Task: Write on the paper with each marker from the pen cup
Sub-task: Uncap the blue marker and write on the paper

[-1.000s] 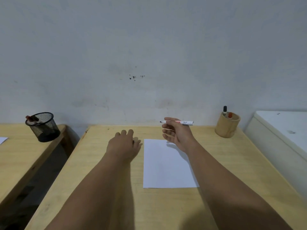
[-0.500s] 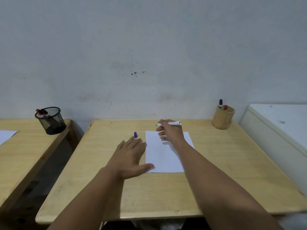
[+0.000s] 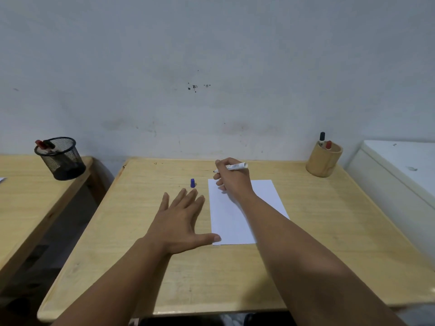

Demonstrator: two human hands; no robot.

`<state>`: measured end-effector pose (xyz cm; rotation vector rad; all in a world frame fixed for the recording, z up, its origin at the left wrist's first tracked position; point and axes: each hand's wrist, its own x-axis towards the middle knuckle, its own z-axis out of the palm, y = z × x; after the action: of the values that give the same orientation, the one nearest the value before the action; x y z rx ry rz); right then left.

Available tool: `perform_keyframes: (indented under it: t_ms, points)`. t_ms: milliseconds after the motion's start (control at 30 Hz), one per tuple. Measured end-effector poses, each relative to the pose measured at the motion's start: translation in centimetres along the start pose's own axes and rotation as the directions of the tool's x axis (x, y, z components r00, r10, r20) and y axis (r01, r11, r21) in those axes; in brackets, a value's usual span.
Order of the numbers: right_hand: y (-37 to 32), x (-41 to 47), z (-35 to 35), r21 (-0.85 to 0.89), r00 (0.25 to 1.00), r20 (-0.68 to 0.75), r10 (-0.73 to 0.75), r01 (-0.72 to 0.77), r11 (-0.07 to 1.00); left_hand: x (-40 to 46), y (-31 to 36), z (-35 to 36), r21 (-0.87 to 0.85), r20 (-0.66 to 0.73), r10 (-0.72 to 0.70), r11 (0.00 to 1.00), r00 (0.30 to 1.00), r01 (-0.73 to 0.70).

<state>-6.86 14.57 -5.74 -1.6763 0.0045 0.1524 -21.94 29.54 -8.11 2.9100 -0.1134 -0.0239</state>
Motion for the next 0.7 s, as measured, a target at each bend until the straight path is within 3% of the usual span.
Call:
perform_keyframes:
  t_ms: [100, 267, 700]
  points:
    - [0.7, 0.5, 1.0, 0.053, 1.000, 0.015, -0.012, 0.011, 0.999, 0.2, -0.1, 0.1, 0.026, 0.036, -0.022, 0.999, 0.999, 0.021]
    - [3.1, 0.7, 0.9, -0.024, 0.998, -0.044, -0.038, 0.037, 0.999, 0.3, -0.6, 0.1, 0.031, 0.071, -0.018, 0.999, 0.997, 0.015]
    - [3.4, 0.9, 0.9, -0.032, 0.997, -0.033, -0.071, 0.069, 0.997, -0.3, -0.6, 0.3, 0.062, 0.059, -0.109, 0.992, 0.992, 0.106]
